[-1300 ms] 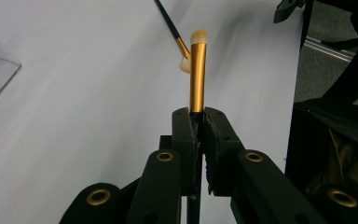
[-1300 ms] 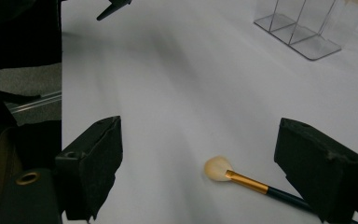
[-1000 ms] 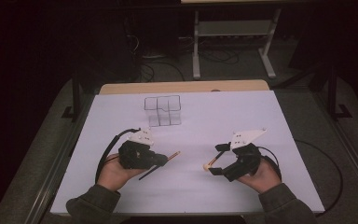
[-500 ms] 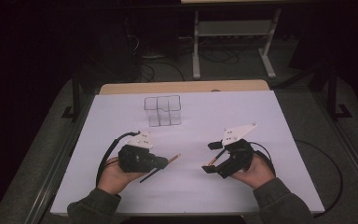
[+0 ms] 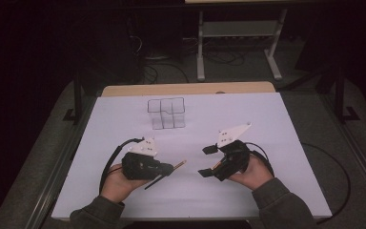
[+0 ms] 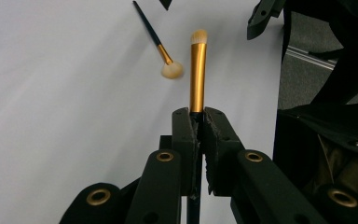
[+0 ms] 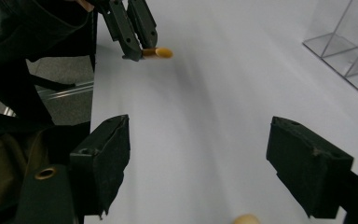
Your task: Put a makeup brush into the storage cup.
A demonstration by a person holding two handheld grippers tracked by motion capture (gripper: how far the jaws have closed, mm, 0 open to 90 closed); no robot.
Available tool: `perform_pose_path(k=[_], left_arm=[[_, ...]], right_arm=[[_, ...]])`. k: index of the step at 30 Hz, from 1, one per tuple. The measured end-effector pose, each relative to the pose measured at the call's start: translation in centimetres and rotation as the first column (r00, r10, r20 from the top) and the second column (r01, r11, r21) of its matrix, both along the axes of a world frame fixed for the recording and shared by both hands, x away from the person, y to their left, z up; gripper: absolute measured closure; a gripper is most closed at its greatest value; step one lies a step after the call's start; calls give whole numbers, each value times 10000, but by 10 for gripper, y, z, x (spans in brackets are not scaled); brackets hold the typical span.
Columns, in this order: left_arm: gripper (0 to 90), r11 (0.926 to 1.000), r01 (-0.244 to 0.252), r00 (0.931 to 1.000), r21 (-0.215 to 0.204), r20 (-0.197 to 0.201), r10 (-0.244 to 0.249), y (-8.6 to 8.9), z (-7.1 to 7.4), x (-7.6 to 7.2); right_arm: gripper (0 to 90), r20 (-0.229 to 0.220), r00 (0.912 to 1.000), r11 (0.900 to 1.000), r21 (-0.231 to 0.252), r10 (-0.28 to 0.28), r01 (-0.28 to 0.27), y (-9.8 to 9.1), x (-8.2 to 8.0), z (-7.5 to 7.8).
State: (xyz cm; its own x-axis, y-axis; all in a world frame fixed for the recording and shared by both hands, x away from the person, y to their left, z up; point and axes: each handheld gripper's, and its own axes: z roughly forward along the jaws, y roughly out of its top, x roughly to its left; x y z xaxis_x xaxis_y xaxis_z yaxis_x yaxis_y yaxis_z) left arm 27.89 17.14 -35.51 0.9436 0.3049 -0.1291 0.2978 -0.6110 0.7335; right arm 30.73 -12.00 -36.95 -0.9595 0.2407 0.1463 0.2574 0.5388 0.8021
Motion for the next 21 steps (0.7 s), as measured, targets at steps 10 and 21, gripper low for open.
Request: perform_pose_path(k=[10, 21], left_arm=[[835, 9999, 107, 9999, 87, 29, -107, -3, 0, 0], [835, 9993, 377, 9993, 76, -8, -377, -10, 1, -1]], right_arm=[[244, -155, 9993, 9994, 74, 346, -345, 7, 3, 1], [323, -427, 9960, 9967, -163, 785, -792, 17, 5, 5]])
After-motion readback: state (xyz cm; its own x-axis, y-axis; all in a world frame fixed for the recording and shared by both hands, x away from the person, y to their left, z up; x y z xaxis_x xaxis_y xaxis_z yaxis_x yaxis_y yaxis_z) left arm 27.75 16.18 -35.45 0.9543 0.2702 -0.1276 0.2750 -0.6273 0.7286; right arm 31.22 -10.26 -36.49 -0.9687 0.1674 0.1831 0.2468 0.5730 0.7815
